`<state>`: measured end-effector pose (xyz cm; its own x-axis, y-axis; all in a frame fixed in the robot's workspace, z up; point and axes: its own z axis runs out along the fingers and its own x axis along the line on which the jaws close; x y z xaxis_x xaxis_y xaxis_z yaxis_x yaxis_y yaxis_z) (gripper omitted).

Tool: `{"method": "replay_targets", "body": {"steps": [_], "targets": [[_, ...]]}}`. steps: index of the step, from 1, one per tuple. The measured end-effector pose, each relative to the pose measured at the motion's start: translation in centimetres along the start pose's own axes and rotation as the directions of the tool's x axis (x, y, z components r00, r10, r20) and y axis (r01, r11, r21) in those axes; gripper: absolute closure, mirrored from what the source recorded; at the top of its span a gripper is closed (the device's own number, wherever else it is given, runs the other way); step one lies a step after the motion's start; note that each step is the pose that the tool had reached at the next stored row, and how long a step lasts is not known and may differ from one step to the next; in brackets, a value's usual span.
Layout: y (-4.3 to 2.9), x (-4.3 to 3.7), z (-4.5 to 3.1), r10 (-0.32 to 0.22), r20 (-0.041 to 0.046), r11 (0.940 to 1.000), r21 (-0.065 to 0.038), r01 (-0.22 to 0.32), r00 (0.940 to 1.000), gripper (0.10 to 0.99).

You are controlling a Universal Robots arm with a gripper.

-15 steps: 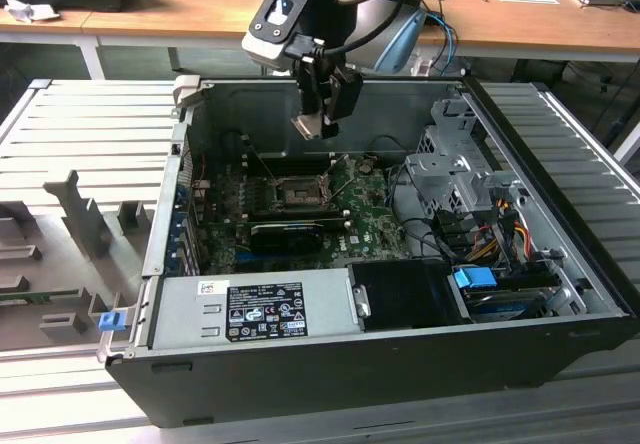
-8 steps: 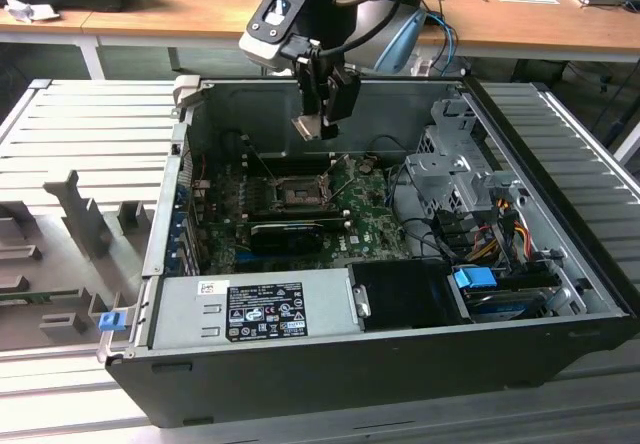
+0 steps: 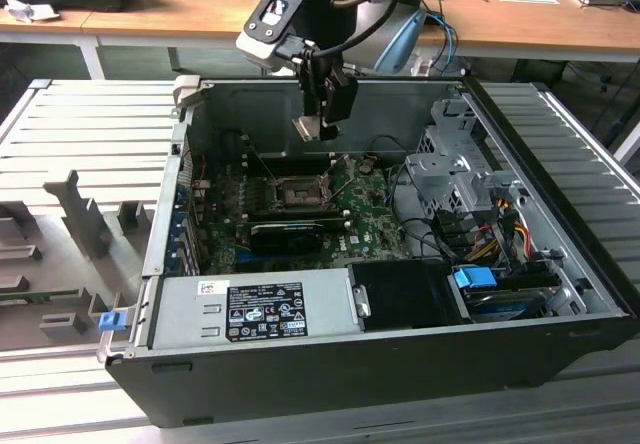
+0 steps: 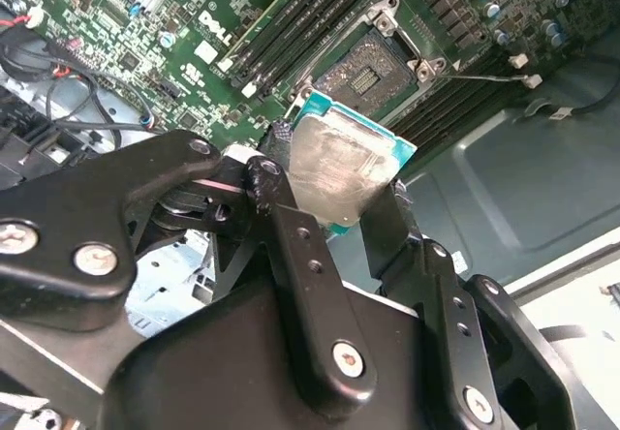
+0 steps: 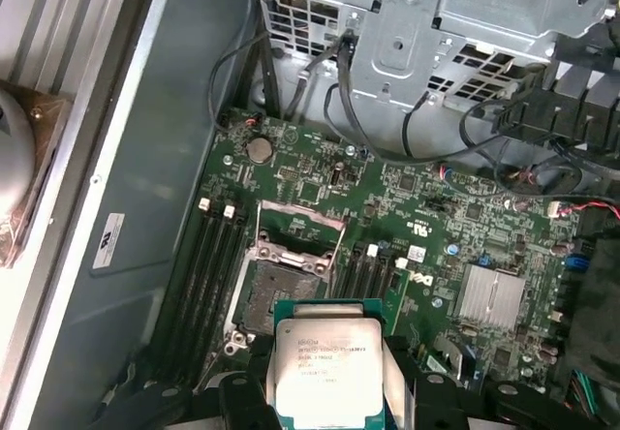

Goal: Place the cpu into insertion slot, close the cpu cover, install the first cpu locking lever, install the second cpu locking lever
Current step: 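Place the cpu into insertion slot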

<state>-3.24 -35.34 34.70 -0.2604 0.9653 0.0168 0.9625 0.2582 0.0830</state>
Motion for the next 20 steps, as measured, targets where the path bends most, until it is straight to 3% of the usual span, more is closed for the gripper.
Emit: {"method": "replay_targets", "body": {"steps": [8,13,20], "targets": [[-0.04,-0.01,0.5,0.085,0.0072,0.9964,-0.002,-0.085,0.9964,0.557],[-0.13,-0.01,1.18,0.15,0.0124,0.9887,-0.003,-0.15,0.9886,0.557],[-0.42,0.02,2.54,0.153,0.0148,0.9883,-0.003,-0.153,0.9882,0.557]]}}
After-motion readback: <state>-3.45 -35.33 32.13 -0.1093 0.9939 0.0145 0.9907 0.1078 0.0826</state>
